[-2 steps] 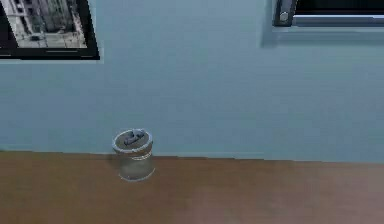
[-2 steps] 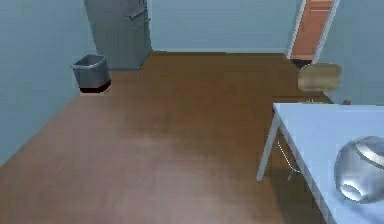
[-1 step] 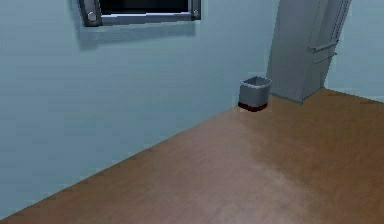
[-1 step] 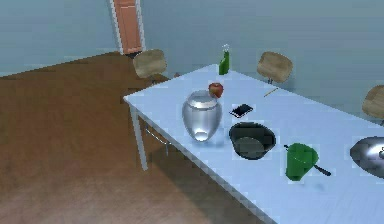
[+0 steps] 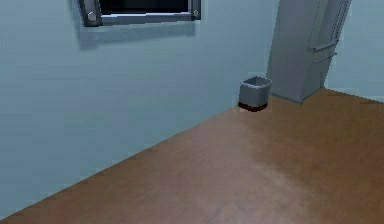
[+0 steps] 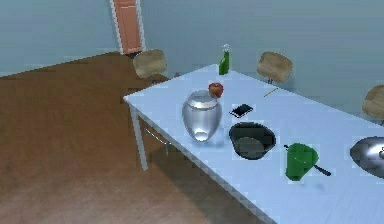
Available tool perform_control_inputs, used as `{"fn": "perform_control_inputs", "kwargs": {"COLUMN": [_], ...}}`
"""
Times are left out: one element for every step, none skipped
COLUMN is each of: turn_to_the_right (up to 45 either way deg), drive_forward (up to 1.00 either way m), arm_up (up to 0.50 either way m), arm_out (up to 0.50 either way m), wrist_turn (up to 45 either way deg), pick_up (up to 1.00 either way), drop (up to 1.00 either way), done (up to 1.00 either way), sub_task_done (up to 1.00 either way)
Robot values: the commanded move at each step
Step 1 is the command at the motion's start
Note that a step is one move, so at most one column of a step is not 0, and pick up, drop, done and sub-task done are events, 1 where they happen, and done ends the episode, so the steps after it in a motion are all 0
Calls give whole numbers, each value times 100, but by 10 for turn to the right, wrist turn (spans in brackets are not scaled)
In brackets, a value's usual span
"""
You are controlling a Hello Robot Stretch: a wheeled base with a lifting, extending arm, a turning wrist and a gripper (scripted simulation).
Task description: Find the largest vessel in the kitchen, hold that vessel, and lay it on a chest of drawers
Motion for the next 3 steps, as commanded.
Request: {"fn": "perform_control_inputs", "kwargs": {"turn_to_the_right": [0,0,0], "drive_forward": [0,0,0], "arm_up": [38,0,0], "arm_out": [0,42,0], "wrist_turn": [0,0,450], "pick_up": [0,0,0], "drop": [0,0,0], "done": [0,0,0], "sub_task_done": [0,0,0]}}
